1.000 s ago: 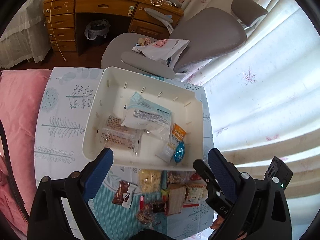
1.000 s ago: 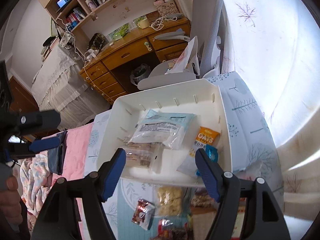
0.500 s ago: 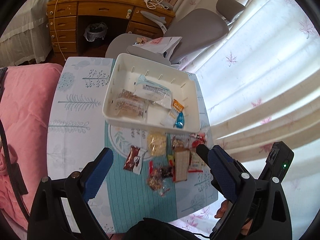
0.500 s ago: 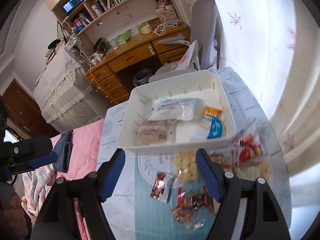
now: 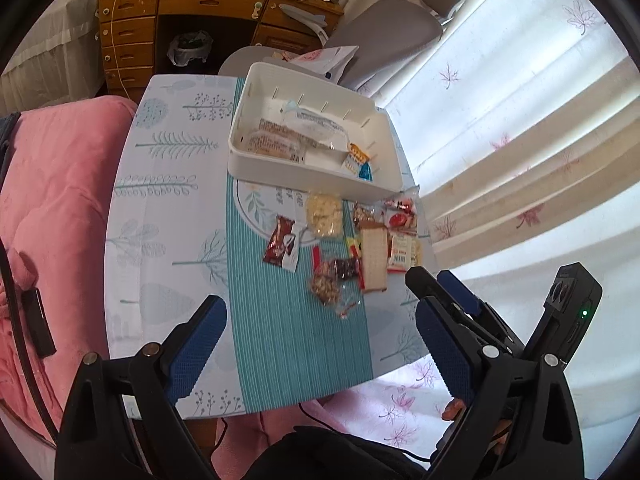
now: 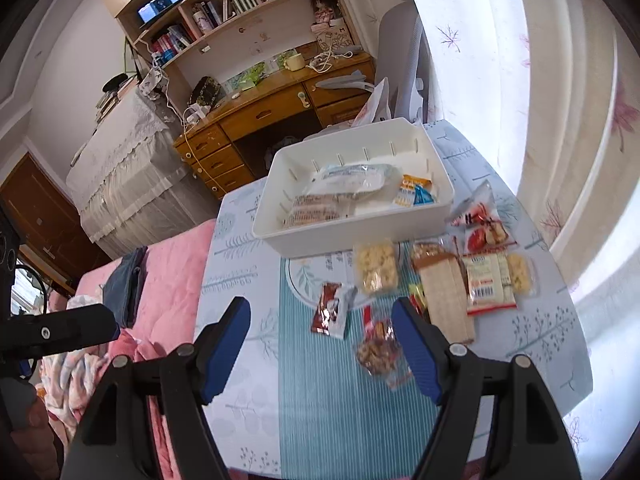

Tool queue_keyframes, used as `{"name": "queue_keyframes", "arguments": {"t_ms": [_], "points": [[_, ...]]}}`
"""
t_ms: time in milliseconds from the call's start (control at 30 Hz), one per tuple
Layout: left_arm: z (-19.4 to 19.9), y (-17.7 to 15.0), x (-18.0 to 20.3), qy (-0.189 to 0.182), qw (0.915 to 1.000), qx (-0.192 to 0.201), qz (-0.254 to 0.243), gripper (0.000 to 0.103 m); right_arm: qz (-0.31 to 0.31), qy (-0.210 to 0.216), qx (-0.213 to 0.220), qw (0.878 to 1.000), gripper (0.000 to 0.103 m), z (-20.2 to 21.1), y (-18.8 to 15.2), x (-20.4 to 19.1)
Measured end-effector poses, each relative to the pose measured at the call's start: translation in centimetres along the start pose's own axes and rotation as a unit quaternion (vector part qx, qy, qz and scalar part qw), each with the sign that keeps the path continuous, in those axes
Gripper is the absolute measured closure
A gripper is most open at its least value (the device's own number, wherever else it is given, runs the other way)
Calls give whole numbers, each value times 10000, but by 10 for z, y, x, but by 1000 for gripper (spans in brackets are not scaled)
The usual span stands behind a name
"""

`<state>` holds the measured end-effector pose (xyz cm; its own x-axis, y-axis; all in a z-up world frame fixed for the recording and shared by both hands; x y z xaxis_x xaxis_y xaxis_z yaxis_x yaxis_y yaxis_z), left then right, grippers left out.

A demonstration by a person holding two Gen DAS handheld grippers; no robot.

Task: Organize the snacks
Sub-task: 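Withdraw both open tools from the basket toward the remaining snacks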

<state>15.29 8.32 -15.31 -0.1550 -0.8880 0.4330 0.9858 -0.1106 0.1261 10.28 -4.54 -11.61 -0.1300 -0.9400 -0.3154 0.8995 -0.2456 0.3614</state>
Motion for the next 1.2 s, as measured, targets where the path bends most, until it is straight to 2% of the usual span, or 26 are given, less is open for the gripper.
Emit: {"name": "queue_keyframes", "arguments": {"t_ms": [300, 633, 767, 1000, 1200], "points": [[-21, -34, -6, -96, 9999, -113, -23, 8, 329, -323, 116, 9989, 29, 2, -40, 13], [-77, -51, -2, -1, 9983, -526, 261, 8, 349, -693, -278, 9966, 29, -11, -66, 64], [-100, -48, 8, 22, 9966, -638, 519, 8, 443, -816, -499, 9944, 29, -17, -66, 90], [-140, -36, 23, 114, 9910, -691, 1137, 8, 578, -700, -921, 9916, 29, -29, -52, 134], [-181, -23, 23, 350, 9776, -717, 1946, 8, 693, -505, -1249, 9885, 29, -47, -30, 163]]}}
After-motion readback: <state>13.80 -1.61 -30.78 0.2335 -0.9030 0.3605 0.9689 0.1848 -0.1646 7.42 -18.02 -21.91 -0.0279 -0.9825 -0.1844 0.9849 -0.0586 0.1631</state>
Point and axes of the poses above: each gripper's, at about its wrist camera, not at the fingertips, and z roughly against the way its jaws point, x to its right, y to its top, the point moved 10 cm from there along -z, roughly the way its jaws point, and after that the axes turned 12 degrees about -x, right-handed, at the moved point
